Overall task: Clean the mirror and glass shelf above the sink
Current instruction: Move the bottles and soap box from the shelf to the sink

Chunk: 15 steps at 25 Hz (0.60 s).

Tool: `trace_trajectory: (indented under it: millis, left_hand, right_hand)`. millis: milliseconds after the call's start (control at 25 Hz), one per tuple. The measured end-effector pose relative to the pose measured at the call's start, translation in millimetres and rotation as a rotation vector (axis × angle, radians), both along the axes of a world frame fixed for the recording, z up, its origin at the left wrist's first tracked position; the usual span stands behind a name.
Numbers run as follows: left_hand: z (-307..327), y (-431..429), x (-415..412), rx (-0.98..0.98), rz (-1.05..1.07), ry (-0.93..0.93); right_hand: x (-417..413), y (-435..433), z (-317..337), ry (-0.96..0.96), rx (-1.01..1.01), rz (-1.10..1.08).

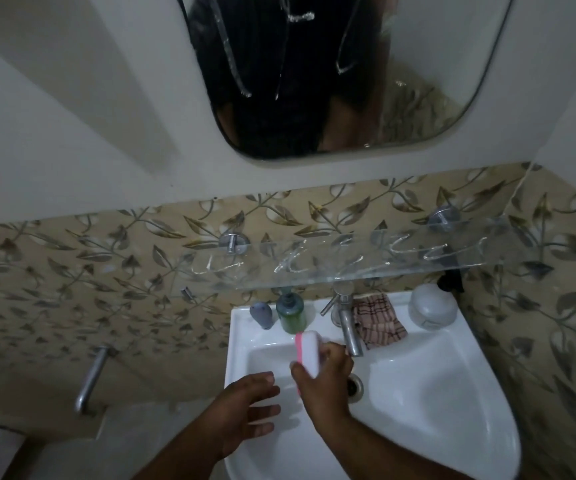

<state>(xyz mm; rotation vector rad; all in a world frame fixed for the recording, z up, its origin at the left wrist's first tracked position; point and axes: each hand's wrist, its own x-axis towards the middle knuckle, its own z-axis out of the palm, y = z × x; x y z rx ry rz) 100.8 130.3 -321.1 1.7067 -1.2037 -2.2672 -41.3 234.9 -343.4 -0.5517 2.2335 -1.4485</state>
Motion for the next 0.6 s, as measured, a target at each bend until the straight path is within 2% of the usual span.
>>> trace_trajectory:
  millis: [80, 160, 280, 360, 600]
  left_hand:
    - [-0.7, -3.8, 9.9, -0.004, -0.004, -0.006]
    - [-2.2, -7.2, 20.3, -0.014, 0.001, -0.021]
    - [-1.4, -10.1, 32.0, -0.012, 0.012, -0.042]
    - [0.0, -12.1, 36.0, -0.025, 0.015, -0.044]
    - [1.0, -15.3, 35.0, -0.030, -0.002, -0.049]
  right_hand:
    - [-9.7, -26.8, 1.2, -0.225, -0.034, -0.111]
    - [-22.8, -49.2, 1.2, -0.316, -0.112, -0.209]
    - [-29.2, -69.5, -3.6, -0.316, -0.166, -0.337]
    - [-31.1, -75.2, -9.2, -0.281, -0.119, -0.378]
    - [-33.3, -70.6, -18.3, -0.242, -0.074, -0.326]
